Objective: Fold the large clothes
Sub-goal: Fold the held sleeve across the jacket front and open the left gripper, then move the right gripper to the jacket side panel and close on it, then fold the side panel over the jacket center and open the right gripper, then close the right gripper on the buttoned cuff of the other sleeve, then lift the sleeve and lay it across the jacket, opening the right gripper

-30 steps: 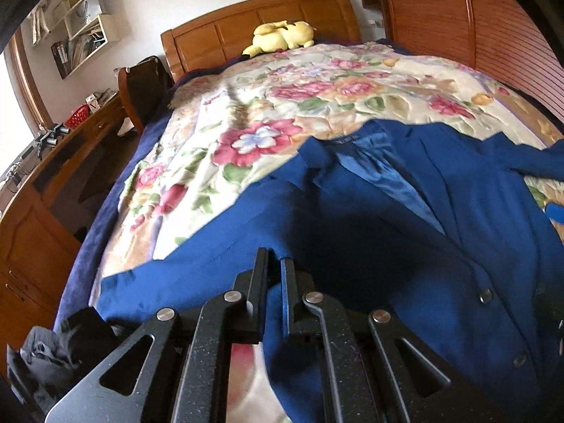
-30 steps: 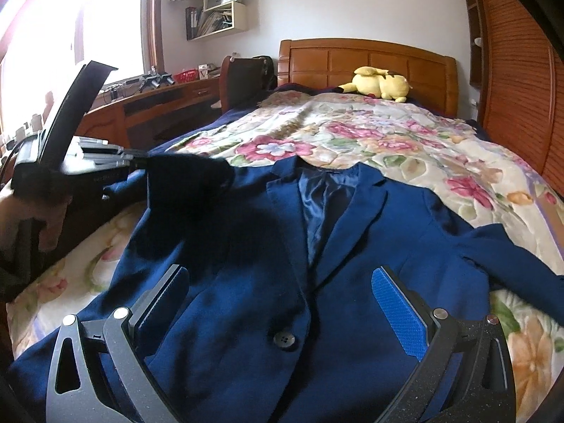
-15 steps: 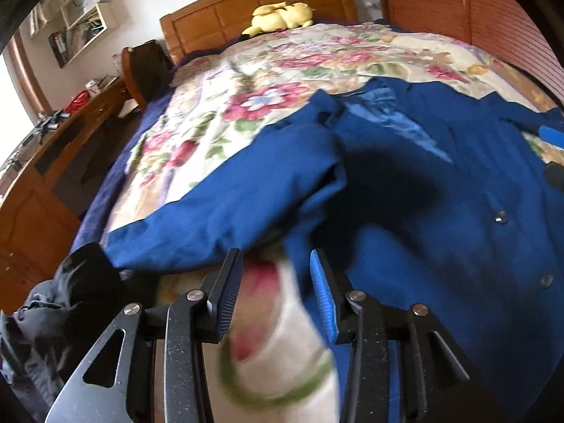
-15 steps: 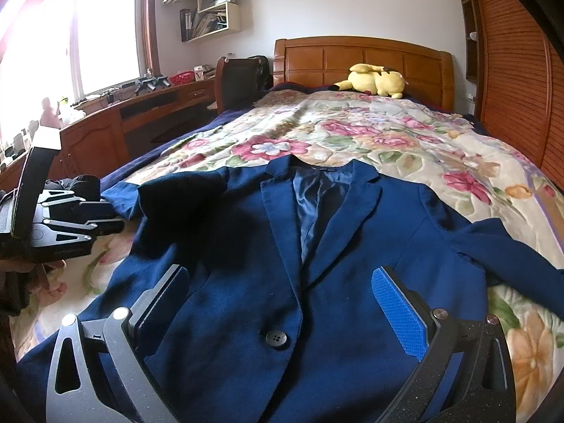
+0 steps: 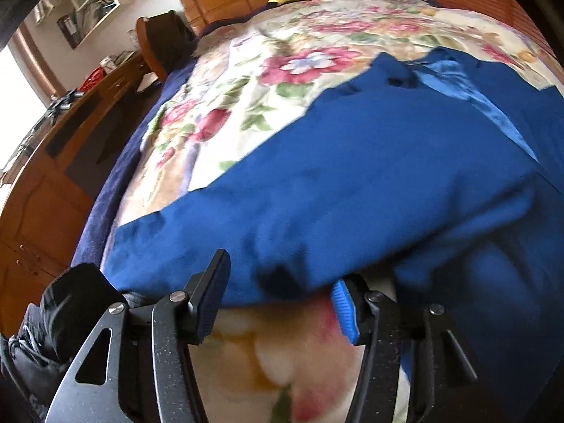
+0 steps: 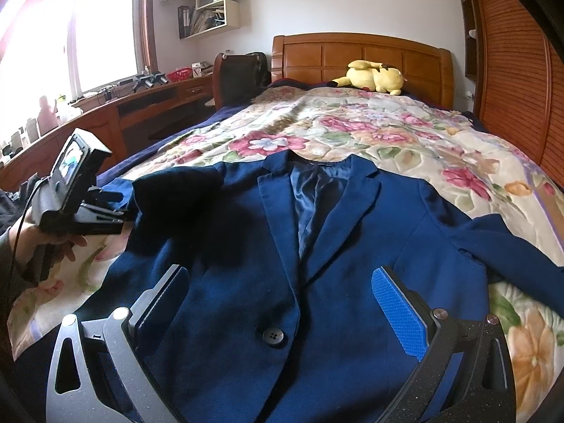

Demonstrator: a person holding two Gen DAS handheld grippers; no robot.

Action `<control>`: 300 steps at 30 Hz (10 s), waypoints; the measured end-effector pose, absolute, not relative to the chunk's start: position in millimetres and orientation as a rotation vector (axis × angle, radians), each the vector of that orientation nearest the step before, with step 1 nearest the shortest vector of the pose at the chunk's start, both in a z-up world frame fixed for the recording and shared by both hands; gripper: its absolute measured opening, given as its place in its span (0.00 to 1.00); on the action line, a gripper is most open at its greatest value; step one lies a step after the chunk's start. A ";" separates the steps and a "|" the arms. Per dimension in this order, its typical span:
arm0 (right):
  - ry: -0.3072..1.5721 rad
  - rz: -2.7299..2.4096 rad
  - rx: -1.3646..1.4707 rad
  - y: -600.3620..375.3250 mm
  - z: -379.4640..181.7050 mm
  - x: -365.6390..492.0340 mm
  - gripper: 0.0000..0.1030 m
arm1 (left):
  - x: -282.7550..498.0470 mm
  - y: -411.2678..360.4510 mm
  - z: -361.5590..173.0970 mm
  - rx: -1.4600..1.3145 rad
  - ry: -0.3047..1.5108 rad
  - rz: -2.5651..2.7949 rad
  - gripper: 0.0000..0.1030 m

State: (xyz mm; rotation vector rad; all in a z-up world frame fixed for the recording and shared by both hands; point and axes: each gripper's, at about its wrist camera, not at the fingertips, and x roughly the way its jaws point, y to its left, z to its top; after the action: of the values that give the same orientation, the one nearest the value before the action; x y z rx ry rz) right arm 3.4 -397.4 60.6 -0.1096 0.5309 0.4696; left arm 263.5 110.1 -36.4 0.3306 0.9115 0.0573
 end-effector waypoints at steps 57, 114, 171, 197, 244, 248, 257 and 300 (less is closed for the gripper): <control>0.489 0.524 -0.159 -388.9 72.4 -22.0 0.83 | 74.5 78.1 30.1 0.086 0.573 -0.175 0.75; 0.468 0.532 -0.233 -303.9 75.4 40.1 0.06 | 66.5 149.4 33.8 -0.012 0.485 -0.076 0.75; 0.502 0.211 -0.235 -481.1 54.7 -36.4 0.07 | 78.1 109.2 22.3 0.055 0.520 -0.111 0.75; 0.590 0.235 -0.245 -533.0 33.7 -84.8 0.52 | 79.9 89.8 11.2 0.084 0.545 -0.112 0.75; 0.642 -0.511 0.053 -870.0 10.1 35.3 0.76 | 91.5 -26.8 -16.0 0.081 0.624 -0.286 0.75; 0.666 -0.513 0.104 -880.8 3.4 42.7 0.76 | 90.6 -27.6 -16.5 0.079 0.625 -0.285 0.75; 0.767 -0.469 0.088 -879.9 -14.9 67.3 0.59 | 90.8 -27.2 -16.4 0.080 0.626 -0.283 0.75; 0.238 0.230 -0.290 -539.5 189.3 -149.2 0.11 | 57.4 38.7 25.0 -0.011 0.473 -0.215 0.75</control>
State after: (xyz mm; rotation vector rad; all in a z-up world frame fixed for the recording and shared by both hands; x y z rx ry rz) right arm -149.2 -539.5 189.3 -0.2898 0.2381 0.2301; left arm 57.4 38.7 25.1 -0.0111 0.4729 -0.2153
